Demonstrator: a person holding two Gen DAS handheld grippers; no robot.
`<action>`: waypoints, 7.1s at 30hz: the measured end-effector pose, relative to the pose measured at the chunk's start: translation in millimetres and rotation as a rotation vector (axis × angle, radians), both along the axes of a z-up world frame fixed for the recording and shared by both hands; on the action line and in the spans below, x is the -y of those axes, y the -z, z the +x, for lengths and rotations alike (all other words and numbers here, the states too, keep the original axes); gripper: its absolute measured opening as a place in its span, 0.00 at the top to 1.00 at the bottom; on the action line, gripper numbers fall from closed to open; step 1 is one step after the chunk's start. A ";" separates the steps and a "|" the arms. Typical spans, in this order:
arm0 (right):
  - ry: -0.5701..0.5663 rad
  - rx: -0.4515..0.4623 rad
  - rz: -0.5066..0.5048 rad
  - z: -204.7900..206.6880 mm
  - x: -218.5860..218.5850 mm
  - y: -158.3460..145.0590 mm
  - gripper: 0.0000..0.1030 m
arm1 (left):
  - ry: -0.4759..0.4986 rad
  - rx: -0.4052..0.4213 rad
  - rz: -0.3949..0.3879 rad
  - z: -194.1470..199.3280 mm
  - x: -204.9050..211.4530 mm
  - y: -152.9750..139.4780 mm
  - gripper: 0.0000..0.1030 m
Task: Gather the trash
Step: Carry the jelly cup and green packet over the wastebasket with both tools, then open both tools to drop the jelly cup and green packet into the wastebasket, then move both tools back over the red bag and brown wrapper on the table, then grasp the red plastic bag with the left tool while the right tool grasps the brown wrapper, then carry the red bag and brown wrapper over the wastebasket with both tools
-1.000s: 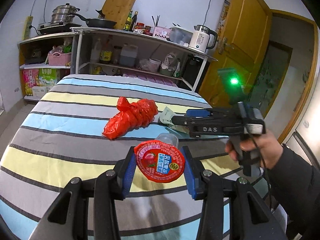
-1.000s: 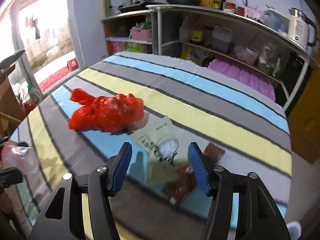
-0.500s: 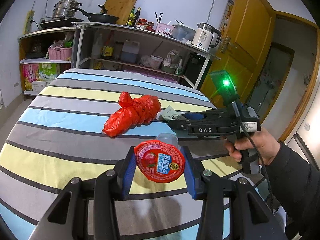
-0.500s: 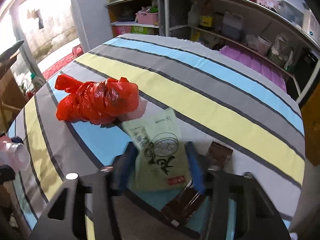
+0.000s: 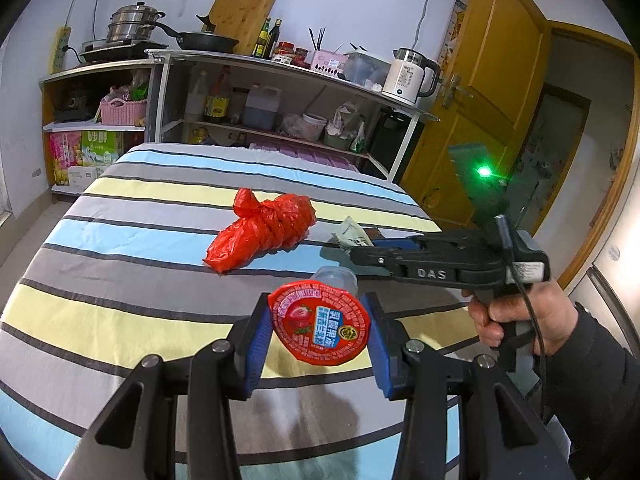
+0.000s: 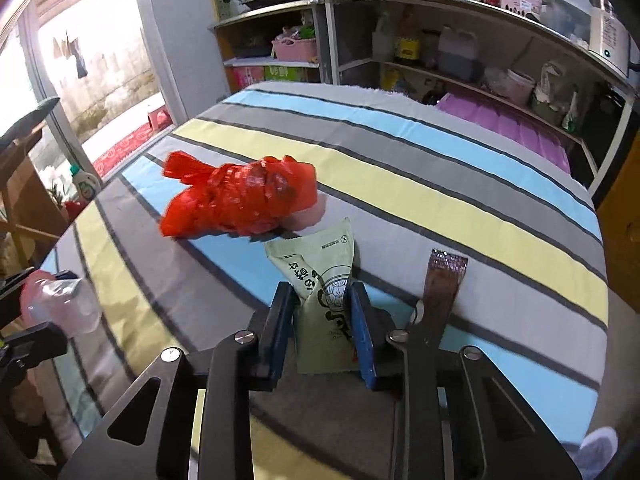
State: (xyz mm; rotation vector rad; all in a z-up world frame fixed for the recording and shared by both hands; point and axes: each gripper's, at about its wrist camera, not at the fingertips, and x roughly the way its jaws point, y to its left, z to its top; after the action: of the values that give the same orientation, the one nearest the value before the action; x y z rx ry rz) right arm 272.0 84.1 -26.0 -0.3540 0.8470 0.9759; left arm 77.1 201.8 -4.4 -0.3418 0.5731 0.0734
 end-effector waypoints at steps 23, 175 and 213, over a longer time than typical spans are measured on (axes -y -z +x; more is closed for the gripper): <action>0.242 0.074 0.168 -82.1 140.0 -56.5 0.71 | 0.132 0.035 0.063 9.5 83.9 -33.4 0.56; 0.349 -0.023 0.131 -29.9 63.4 -23.1 0.50 | -0.012 -0.074 0.156 76.2 -33.7 -4.4 0.42; 0.358 -0.021 0.070 -14.1 64.4 3.9 0.78 | 0.033 -0.172 0.099 85.4 -10.6 12.3 0.62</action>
State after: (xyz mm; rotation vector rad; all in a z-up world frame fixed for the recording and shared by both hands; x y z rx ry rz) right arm 258.0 19.6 -29.9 -0.1247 0.8580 0.6747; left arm 162.4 212.4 -16.7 -0.2309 0.7422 0.0998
